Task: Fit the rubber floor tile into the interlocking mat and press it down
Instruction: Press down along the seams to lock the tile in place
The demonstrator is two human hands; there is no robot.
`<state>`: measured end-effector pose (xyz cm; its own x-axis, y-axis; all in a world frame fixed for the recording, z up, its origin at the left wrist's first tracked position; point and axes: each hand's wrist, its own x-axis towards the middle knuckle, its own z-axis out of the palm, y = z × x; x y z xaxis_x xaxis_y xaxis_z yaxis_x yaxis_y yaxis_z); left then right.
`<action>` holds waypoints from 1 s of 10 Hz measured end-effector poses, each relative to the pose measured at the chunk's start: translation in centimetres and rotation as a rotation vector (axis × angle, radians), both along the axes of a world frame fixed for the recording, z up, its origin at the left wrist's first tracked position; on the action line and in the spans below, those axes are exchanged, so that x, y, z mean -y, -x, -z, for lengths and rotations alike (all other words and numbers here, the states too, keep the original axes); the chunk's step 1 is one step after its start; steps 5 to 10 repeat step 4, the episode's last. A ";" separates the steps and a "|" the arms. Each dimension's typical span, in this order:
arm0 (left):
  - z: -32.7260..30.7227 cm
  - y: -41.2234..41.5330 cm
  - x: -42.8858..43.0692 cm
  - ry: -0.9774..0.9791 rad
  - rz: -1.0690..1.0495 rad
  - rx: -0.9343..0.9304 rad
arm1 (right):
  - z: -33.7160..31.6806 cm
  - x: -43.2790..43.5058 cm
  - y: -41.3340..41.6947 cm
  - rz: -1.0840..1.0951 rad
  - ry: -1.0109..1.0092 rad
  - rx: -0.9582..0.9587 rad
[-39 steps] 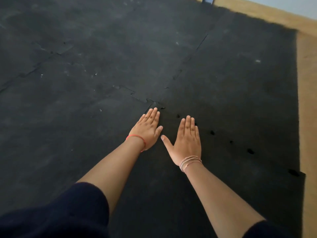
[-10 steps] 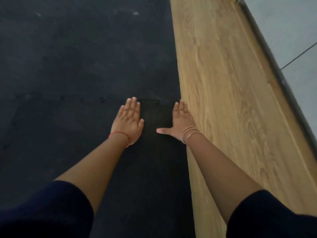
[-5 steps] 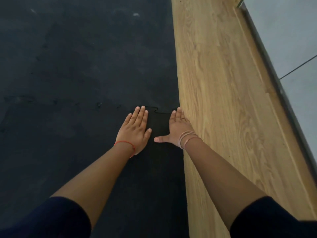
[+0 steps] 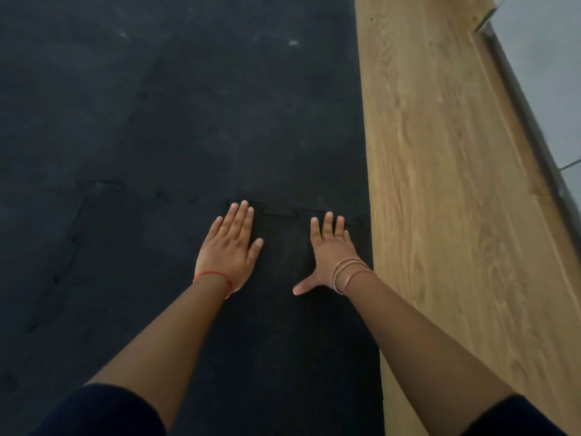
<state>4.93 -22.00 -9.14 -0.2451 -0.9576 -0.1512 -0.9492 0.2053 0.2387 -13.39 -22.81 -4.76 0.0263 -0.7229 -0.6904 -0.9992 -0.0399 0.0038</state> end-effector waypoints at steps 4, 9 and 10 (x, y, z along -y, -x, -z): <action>-3.1 1.5 1.0 -0.195 0.023 0.214 | -0.9 -1.0 -1.1 0.053 0.092 -0.030; -3.1 1.5 1.0 -0.195 0.023 0.214 | -0.9 -1.0 -1.1 0.053 0.092 -0.030; -3.1 1.5 1.0 -0.195 0.023 0.214 | -0.9 -1.0 -1.1 0.053 0.092 -0.030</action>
